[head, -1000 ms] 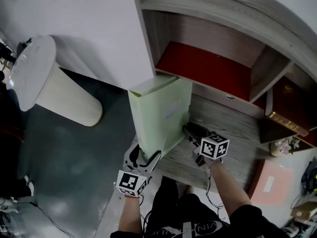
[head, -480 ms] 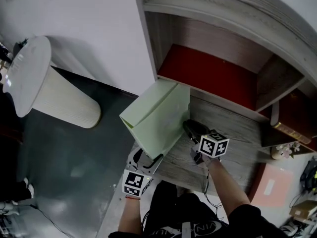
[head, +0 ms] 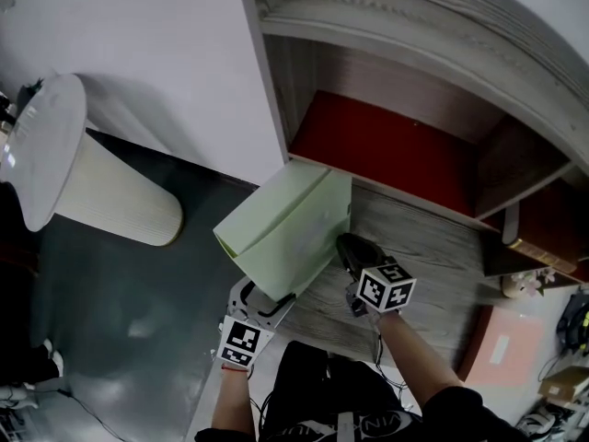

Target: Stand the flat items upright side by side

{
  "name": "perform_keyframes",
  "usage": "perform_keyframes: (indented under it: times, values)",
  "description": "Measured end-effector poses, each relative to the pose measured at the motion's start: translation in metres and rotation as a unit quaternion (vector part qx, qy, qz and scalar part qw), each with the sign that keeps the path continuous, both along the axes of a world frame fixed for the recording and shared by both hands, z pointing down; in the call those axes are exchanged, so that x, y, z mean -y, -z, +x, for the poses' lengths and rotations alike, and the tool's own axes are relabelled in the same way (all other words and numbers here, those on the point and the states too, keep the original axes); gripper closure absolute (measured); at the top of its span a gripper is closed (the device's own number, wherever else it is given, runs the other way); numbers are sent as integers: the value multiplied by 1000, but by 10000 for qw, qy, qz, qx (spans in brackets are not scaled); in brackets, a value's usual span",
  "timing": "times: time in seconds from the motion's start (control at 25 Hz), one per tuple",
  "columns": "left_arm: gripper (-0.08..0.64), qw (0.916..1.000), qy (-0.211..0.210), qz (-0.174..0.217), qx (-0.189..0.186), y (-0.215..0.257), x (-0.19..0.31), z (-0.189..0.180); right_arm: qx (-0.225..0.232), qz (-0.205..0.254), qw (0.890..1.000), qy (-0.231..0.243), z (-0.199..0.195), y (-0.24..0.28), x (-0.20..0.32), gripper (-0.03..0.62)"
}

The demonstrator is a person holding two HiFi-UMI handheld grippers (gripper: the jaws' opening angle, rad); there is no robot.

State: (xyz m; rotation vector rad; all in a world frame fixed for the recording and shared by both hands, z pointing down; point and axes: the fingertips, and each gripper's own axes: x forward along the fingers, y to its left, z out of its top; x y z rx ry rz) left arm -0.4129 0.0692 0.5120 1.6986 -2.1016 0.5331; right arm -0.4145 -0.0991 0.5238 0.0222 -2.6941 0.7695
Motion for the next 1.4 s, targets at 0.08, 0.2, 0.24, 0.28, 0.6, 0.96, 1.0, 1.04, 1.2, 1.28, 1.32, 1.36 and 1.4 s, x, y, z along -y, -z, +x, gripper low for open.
perform_keyframes:
  times: [0.08,0.2,0.24,0.28,0.6,0.96,1.0,1.04,1.2,1.28,1.32,1.36,1.4]
  values:
    - [198,9998,-132,22,141,3,1,0,-52,84,9999,-76,0,1,-1,539]
    - [190,9992,-254,74,287,7,0,-6,-85,3,9999,-121,0,1,-1,537]
    - [190,9994,-200,179,236,9,-1,-12,-123,-26,9998,-132,-1,0,-1,534]
    - [190,9993,-99,362,87,14,-2,-20,-195,-27,9997,-163,-1,-2,0,532]
    - [225,9940,-121,1053,-257,47,7,-41,-266,-267,9986,-366,-12,-12,8,586]
    - [241,9950,400,776,492,41,35,-40,-14,-458,9976,-524,-47,-4,26,594]
    - [242,9939,568,826,459,42,38,-42,77,-483,9975,-519,-52,0,27,594]
    - [244,9927,717,859,447,42,41,-44,158,-498,9974,-506,-58,5,28,594]
    - [244,9892,1039,918,472,43,55,-51,315,-474,9972,-486,-74,15,32,596]
    - [244,9886,1079,936,472,43,61,-54,348,-453,9972,-483,-78,18,36,597]
    - [244,9885,1083,945,475,44,63,-55,357,-445,9972,-487,-80,18,38,598]
    - [244,9883,1083,962,478,43,66,-56,363,-441,9971,-497,-82,19,40,600]
    - [244,9881,1080,988,481,43,67,-56,368,-441,9970,-512,-83,19,42,600]
